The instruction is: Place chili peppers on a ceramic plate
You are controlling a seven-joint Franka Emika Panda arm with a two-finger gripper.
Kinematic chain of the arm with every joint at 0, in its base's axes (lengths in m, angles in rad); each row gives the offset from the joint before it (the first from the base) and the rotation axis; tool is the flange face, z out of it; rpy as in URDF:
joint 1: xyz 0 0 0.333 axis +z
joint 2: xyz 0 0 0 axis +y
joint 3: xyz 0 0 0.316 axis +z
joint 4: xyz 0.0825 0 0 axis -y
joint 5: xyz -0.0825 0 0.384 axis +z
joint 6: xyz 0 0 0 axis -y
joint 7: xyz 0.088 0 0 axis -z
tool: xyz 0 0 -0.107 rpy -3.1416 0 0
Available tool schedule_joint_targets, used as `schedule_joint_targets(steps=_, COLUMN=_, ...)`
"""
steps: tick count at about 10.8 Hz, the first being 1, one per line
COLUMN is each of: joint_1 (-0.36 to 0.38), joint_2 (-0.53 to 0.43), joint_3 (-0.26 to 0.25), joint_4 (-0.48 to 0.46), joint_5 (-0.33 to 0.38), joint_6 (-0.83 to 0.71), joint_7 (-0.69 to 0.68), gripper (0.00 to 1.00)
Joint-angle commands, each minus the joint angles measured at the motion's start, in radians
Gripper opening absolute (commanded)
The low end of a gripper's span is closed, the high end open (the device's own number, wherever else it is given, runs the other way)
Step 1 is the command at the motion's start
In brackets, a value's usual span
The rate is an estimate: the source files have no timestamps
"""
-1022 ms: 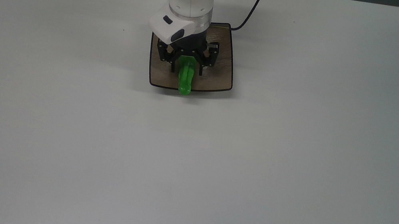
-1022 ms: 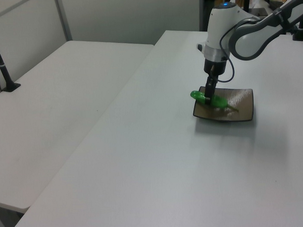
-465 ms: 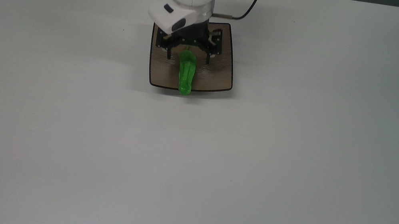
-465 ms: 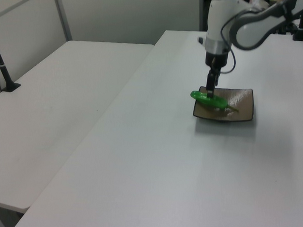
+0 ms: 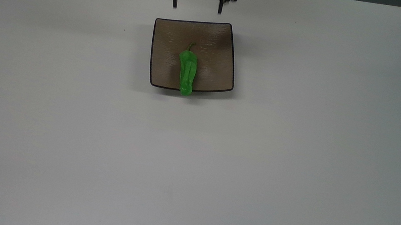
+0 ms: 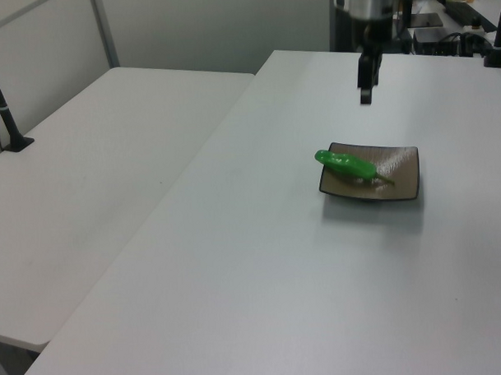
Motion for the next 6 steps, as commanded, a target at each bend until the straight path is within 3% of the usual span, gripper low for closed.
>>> schedule_joint_targets(steps=1, joint_1=0.060, joint_2=-0.011, joint_3=-0.010, joint_4=0.110, joint_5=0.008, joint_6=-0.165, joint_7=0.025, gripper=1.00)
schedule_joint_targets(steps=6, joint_1=0.118, joint_2=-0.048, joint_3=-0.042, joint_4=0.105, joint_5=0.024, joint_6=-0.109, joint_7=0.019, gripper=1.00)
